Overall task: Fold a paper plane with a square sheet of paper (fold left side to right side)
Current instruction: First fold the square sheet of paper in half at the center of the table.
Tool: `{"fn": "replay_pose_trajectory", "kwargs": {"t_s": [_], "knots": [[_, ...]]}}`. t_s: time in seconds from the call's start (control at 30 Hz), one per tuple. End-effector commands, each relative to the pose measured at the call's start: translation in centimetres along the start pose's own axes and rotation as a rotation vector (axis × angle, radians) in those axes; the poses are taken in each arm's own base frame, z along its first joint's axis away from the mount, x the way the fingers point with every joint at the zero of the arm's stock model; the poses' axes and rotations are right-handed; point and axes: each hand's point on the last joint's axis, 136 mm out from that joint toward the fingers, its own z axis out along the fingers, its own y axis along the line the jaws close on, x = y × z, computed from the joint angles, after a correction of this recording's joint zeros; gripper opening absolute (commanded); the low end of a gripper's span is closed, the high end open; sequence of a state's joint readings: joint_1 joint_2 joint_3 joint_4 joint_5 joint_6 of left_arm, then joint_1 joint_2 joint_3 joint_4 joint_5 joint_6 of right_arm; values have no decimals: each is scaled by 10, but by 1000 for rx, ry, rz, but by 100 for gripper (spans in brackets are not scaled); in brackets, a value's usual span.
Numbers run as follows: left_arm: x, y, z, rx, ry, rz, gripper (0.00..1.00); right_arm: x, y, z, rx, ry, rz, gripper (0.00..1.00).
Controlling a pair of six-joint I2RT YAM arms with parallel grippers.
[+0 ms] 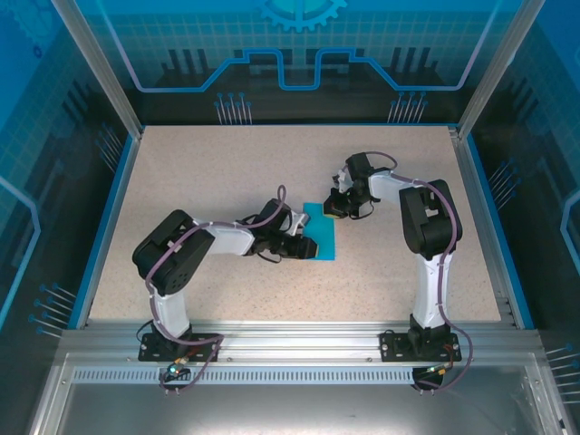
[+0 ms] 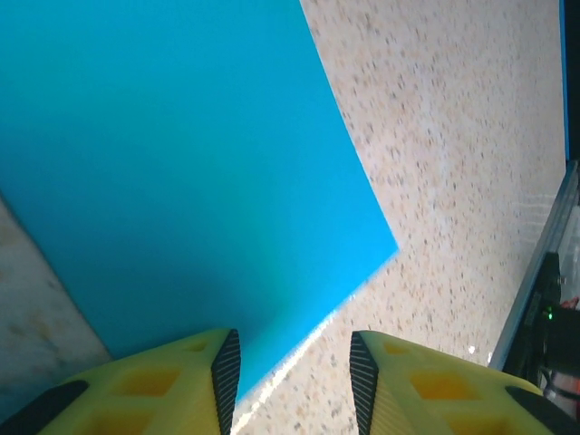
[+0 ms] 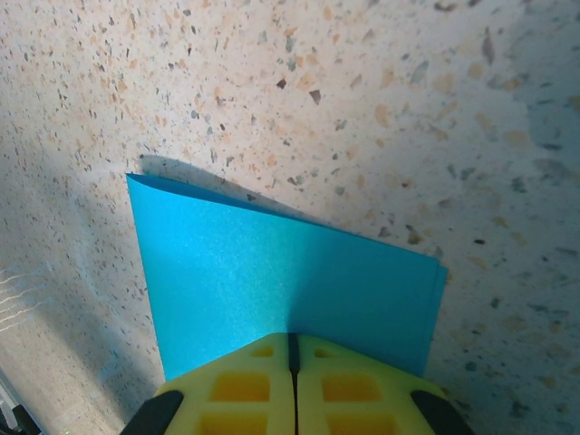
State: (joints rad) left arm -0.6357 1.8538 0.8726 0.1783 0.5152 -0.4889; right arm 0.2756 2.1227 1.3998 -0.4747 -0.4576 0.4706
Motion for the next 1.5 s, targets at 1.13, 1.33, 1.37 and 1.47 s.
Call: {"fn": "replay_pose_trajectory", "kwargs": {"t_s": [1.13,1.33,1.37,1.47], "knots": [[5,18,7,-78,87,-36,47,44,-32,14,151,120,52,6],[43,17,-1,-81,126,-29,46,42,-29,14,134,113,42,6],[48,15,-3,-76,129,-24,46,41,-26,13,122,110,37,6],[52,-1,-11,-28,117,5,47,34,-14,9,82,88,7,7]]}}
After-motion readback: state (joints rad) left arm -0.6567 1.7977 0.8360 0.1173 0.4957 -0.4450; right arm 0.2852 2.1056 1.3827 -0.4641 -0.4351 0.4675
